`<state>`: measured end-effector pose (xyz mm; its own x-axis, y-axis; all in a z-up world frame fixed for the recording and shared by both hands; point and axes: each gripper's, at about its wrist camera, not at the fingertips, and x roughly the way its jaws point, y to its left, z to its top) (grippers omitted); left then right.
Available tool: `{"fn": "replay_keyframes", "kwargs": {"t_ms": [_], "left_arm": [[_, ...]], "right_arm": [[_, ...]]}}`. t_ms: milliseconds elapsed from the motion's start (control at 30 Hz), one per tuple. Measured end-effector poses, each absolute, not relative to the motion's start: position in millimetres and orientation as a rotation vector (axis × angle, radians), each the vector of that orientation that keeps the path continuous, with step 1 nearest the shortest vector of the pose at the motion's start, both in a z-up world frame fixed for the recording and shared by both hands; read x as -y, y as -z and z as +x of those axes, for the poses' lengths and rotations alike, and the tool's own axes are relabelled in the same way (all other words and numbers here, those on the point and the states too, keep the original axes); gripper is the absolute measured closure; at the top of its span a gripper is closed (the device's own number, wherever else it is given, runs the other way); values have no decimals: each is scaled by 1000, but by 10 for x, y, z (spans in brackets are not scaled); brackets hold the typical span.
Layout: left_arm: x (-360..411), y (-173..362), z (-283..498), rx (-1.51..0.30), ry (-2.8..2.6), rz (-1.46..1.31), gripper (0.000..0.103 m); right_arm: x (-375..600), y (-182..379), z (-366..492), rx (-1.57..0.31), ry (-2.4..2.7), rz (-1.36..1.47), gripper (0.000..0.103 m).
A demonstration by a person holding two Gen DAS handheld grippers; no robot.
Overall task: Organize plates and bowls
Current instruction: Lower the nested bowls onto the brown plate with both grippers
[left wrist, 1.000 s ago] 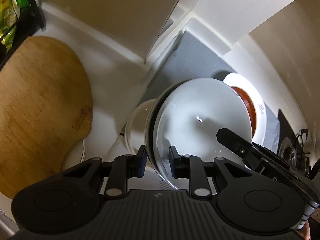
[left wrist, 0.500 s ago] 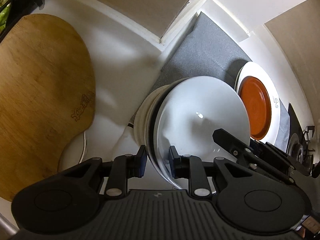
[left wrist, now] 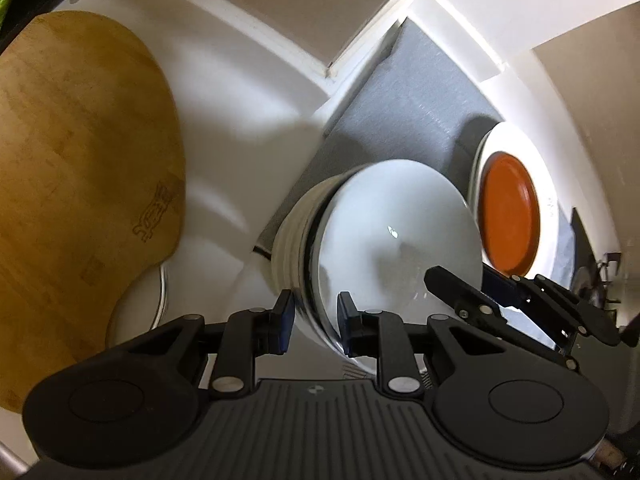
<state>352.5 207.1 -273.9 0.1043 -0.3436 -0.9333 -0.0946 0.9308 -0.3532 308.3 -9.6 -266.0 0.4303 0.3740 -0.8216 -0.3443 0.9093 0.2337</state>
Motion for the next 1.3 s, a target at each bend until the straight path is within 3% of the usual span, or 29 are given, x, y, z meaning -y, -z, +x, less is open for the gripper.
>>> {"fn": "replay_keyframes", "kwargs": {"t_ms": [300,433,533,600,667,733,933,1033,1100,1200,1300], "left_arm": [[-2222,2561,3576,-1369,238,-356,79],[-2276,2639,3643,-1373,234,-363,83],[-2278,2726,3665,-1387,260,-374,83],[-2247,2743,3663,-1383,271,-339,82],[-2202,2774,3668,-1382,266,-304,76],[-2189,2845,3672,-1397,258,-297,67],[-2204,3161,3669,-1475,312,-430,47],[-2208,3271,3673,-1501,331,-474,37],[-2226,3256,3658,-1495,328,-474,42],[-2287,3162,3619,-1483,333,-448,59],[-2344,3152,3624,-1492,346,-483,63]], "right_arm": [[403,2607,3242,-1047,-465,242,72],[415,2674,3288,-1056,-472,242,91],[493,2730,3322,-1065,-483,321,91],[531,2764,3328,-1074,-472,347,87],[565,2800,3327,-1100,-448,359,65],[615,2863,3307,-1112,-446,401,51],[789,3385,3287,-1222,-431,752,35],[789,3613,3252,-1250,-436,906,32],[765,3582,3219,-1226,-424,891,35],[779,3428,3176,-1184,-427,859,49],[788,3415,3180,-1205,-431,856,51]]}}
